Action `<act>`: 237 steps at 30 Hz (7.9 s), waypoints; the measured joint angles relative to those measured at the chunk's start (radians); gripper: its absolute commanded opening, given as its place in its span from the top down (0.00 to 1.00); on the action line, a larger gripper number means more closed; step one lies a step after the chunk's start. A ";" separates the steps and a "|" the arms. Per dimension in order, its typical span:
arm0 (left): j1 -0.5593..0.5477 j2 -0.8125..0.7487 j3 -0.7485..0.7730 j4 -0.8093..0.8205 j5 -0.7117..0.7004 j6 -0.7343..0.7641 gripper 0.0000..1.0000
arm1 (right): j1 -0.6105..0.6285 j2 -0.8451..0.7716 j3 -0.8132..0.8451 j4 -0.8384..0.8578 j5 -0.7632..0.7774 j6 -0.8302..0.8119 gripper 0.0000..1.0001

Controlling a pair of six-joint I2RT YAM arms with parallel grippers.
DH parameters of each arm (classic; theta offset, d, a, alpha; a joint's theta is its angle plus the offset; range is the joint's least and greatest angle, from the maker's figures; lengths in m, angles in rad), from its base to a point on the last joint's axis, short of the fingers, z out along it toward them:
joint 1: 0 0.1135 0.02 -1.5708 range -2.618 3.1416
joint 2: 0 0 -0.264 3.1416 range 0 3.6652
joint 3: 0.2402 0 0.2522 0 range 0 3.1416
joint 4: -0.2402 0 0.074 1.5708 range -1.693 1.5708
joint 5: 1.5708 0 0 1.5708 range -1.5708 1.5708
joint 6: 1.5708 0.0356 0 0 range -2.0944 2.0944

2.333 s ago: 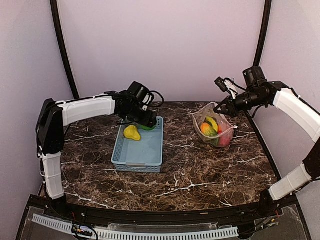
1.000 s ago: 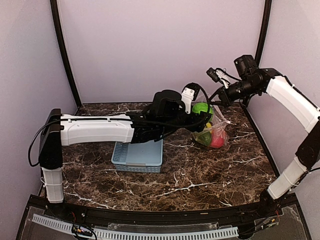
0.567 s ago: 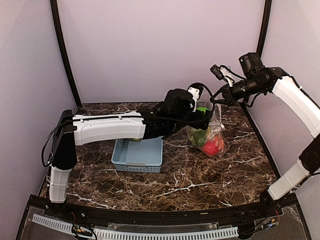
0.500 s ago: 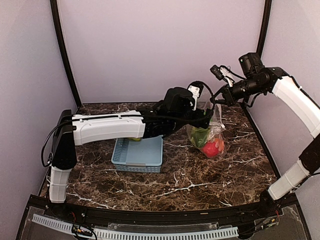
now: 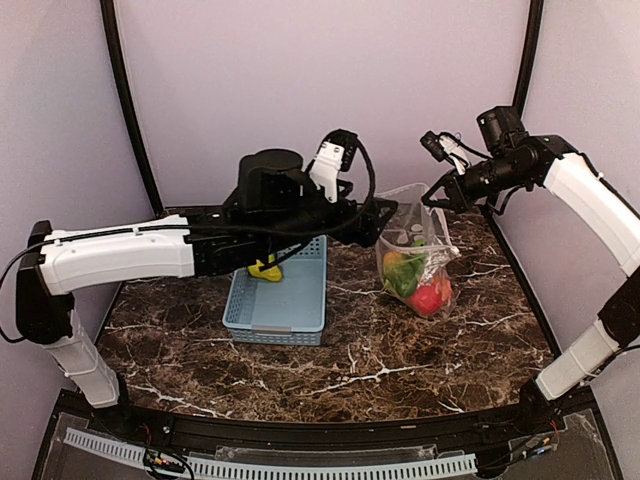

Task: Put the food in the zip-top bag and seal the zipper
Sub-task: Place the fake fruit in the zipper food storage bag, then pick up the fake fruit from the bin, then place the fake fruit in the zipper food storage bag, then pass from the right arm to the left, then pass from the left arm to the right

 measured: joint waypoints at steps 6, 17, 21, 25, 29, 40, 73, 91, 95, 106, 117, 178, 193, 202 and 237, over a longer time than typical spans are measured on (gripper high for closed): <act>0.012 -0.209 -0.147 -0.057 -0.155 0.023 0.01 | 0.000 0.000 -0.011 0.006 -0.002 -0.003 1.00; 0.235 -0.094 -0.212 -0.446 -0.256 -0.194 0.04 | 0.000 0.003 -0.011 0.006 -0.016 -0.003 1.00; 0.282 -0.014 -0.186 -0.510 -0.261 -0.233 0.06 | 0.000 0.003 -0.015 0.006 -0.017 -0.008 1.00; 0.318 0.117 -0.071 -0.579 -0.252 -0.208 0.09 | 0.000 0.003 -0.031 0.011 -0.017 -0.013 1.00; 0.354 0.226 0.054 -0.666 -0.231 -0.153 0.09 | 0.000 0.003 -0.047 0.015 -0.021 -0.016 1.00; 0.443 0.375 0.215 -0.802 -0.182 -0.083 0.15 | 0.000 -0.002 -0.063 0.024 -0.032 -0.018 1.00; 0.366 0.315 0.234 -0.849 0.001 -0.079 0.49 | 0.000 -0.002 -0.076 0.027 -0.036 -0.026 1.00; 0.068 -0.049 0.050 -0.207 0.222 0.071 0.46 | 0.000 -0.002 -0.076 0.026 -0.056 -0.029 1.00; 0.055 0.026 0.048 -0.041 0.245 0.101 0.44 | 0.000 -0.002 -0.068 0.012 -0.080 -0.028 1.00; 0.055 0.267 0.160 0.069 0.076 0.175 0.01 | 0.000 -0.003 -0.043 -0.025 -0.136 -0.017 1.00; 0.045 0.027 -0.066 0.221 0.071 0.192 0.01 | 0.000 -0.003 -0.039 -0.036 -0.144 -0.031 1.00; 0.158 0.044 -0.382 0.517 0.449 0.183 0.96 | -0.458 -0.167 -0.447 -0.211 -0.549 -0.625 0.52; 0.159 0.044 -0.385 0.531 0.485 0.144 0.95 | -0.466 -0.002 -0.479 -0.002 -0.747 -0.741 0.62; 0.159 0.044 -0.378 0.515 0.488 0.140 0.95 | -0.452 0.080 -0.478 -0.014 -0.801 -0.818 0.65; 0.211 -0.002 -0.364 0.416 0.543 0.154 0.89 | -0.373 -0.114 -0.188 -0.195 -0.476 -0.824 1.00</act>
